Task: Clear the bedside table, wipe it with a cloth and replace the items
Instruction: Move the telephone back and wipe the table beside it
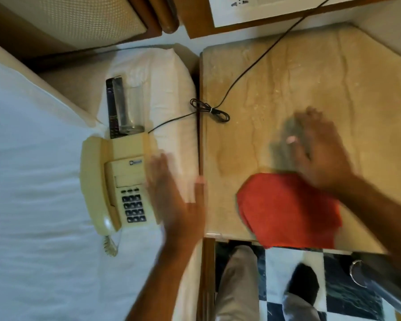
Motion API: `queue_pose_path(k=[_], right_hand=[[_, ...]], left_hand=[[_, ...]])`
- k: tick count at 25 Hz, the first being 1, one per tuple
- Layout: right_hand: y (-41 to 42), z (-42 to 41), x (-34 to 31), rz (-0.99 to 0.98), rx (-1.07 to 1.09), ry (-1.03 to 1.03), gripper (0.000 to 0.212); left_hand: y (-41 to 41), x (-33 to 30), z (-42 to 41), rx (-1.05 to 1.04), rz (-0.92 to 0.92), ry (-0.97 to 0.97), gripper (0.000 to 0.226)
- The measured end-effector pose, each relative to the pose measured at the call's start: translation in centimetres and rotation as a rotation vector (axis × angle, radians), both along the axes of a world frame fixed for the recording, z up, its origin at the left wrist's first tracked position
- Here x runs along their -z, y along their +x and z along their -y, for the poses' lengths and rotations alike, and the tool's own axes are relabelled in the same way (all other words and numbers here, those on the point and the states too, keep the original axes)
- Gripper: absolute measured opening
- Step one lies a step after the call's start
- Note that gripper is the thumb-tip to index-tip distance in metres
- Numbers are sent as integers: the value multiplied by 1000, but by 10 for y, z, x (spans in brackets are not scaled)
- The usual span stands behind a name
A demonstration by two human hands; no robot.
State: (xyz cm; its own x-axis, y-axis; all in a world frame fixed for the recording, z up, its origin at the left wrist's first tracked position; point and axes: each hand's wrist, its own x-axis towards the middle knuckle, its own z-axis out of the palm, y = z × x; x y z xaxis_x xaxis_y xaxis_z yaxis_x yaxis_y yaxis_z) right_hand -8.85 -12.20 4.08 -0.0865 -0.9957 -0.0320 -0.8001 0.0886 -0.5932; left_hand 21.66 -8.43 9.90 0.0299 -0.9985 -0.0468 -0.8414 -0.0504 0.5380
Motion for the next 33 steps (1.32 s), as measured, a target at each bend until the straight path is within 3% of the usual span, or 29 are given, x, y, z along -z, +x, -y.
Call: queue_pose_path(k=[2,3,5,7,9,11,13,15,16,20,23,25,27,29,31,33], right_hand=[[95,-1,-26,262,13,-2,48],[140,-2,-40,400,-2,75,46],[218,-3,-60,589,-78,266,47],[274,-2,-70,643,-93,367,54],[299,2,-71,560,5,409,73],[307,3,-69,528,82,448,87],[297,2,-66,641,132,477,92],[276,-1,-63,798,200,501,92],[262,-6,-61,890,243,517,90],[170,-24,-63,1173,415,483,90],[93,-26,-80,1144,492,389,92],[34,-22,-84,1087,548,346,95],[-25,-17,-82,1044,613,296,99],[-72,-11,-76,1009,674,257,96],[-107,-7,-68,995,728,229,87],[-135,-4,-56,987,765,214,87]], left_hand=[[122,2,22,-389,47,272,76],[168,-2,31,-583,-64,427,79],[213,-8,42,-827,-473,482,76],[212,-20,40,-693,-859,506,62],[200,-32,36,-572,-1042,583,54],[192,-39,33,-570,-1113,638,49],[173,-43,30,-567,-1097,660,60],[148,-46,27,-528,-1032,677,98],[133,-49,27,-508,-1006,660,105],[58,-56,40,-254,-1000,665,101],[-21,-56,60,-132,-1138,745,109],[-80,-56,79,-183,-1092,583,90],[-133,-53,99,-274,-864,337,56],[-173,-41,112,-176,-588,182,43],[-201,-23,117,-79,-364,100,33],[-220,-4,125,-167,-255,108,17]])
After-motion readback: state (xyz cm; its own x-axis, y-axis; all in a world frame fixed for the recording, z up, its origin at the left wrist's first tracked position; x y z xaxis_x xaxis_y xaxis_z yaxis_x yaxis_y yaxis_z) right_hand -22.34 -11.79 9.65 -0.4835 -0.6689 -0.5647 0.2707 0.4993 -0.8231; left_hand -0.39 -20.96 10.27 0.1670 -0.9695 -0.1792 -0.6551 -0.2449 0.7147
